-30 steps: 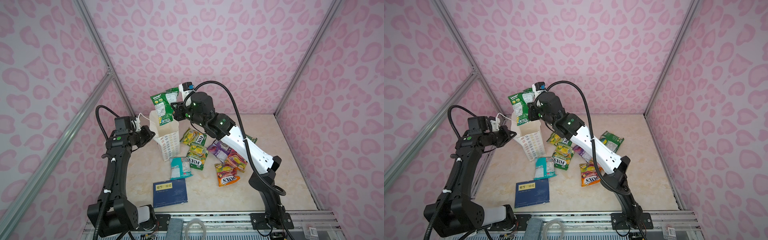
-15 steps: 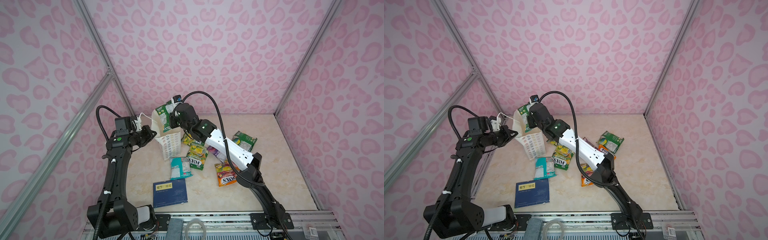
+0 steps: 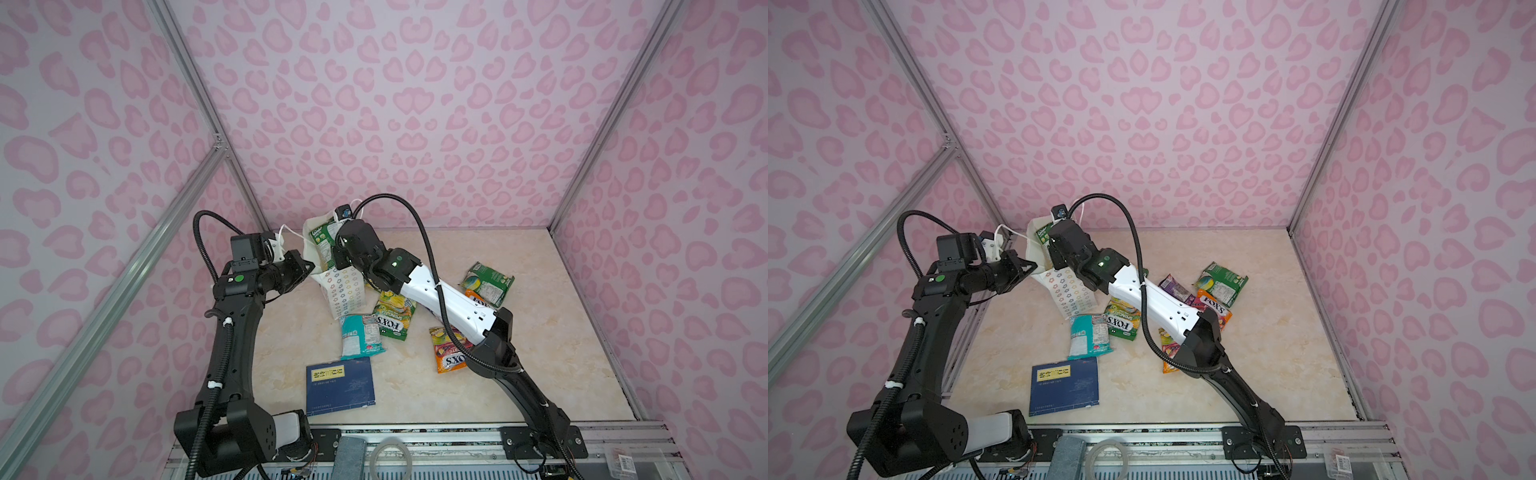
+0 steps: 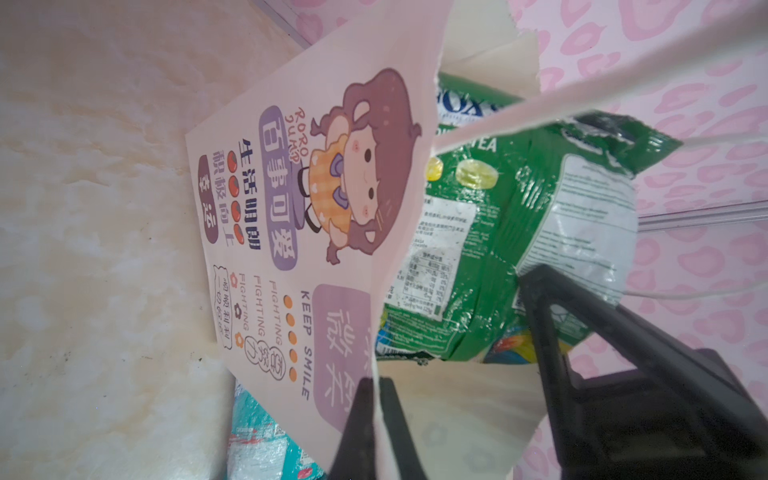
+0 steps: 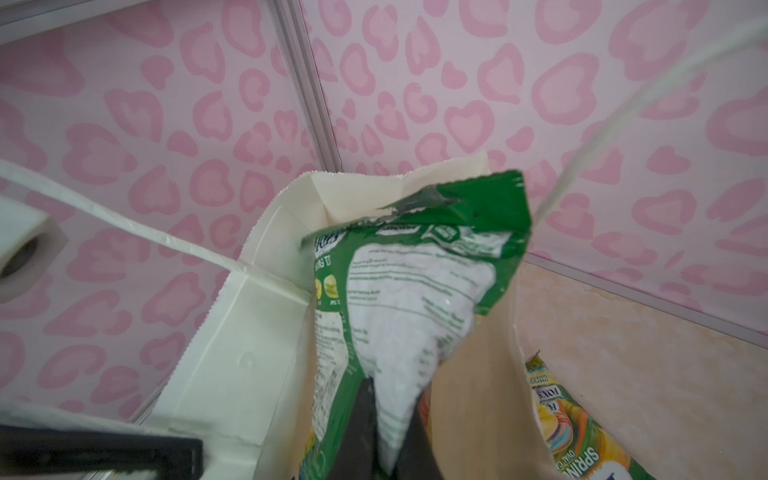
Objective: Place the snacks into the paper bag
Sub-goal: 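Carry the green candy bag over the paper bag and release it inside, then withdraw the right gripper from the bag toward the remaining candy bags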
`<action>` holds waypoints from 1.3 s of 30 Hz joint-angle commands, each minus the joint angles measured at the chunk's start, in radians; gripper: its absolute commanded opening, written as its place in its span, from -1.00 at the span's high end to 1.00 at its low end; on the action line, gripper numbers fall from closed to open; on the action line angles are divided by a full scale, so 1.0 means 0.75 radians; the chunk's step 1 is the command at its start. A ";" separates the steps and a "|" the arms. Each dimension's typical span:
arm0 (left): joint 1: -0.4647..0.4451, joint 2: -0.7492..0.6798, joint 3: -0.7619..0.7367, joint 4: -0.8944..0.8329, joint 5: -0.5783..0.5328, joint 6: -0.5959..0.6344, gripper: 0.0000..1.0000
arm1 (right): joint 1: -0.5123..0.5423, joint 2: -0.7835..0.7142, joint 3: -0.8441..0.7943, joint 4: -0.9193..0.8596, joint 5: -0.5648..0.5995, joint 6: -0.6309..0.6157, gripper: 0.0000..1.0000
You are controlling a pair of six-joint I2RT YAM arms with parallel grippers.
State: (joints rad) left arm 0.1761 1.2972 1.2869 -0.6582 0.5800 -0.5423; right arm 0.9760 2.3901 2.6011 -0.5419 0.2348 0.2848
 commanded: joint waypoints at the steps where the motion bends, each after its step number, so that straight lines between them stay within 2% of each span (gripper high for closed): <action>1: -0.002 -0.004 -0.002 0.034 0.032 -0.005 0.96 | 0.007 0.018 0.012 0.025 -0.002 0.001 0.64; 13: -0.002 0.001 -0.002 0.031 0.032 -0.005 0.96 | 0.009 -0.015 0.013 0.052 -0.082 0.009 0.20; 21: -0.002 0.013 -0.005 0.032 0.030 -0.005 0.96 | 0.032 -0.154 0.011 0.033 -0.149 -0.016 -0.29; 26: -0.001 0.028 -0.003 0.049 0.048 0.001 0.96 | 0.036 -0.283 -0.030 -0.027 -0.130 -0.047 -0.43; 34: 0.003 0.116 0.012 0.028 0.056 0.008 0.96 | 0.038 -0.630 -0.513 0.053 -0.039 -0.081 -0.59; 39: 0.000 0.024 0.036 -0.102 -0.262 0.023 0.94 | 0.014 -0.872 -0.924 0.105 0.039 -0.079 -0.78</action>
State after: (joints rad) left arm 0.1764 1.3540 1.3075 -0.6697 0.5194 -0.5396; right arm 0.9981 1.7939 2.0121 -0.5018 0.2142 0.2310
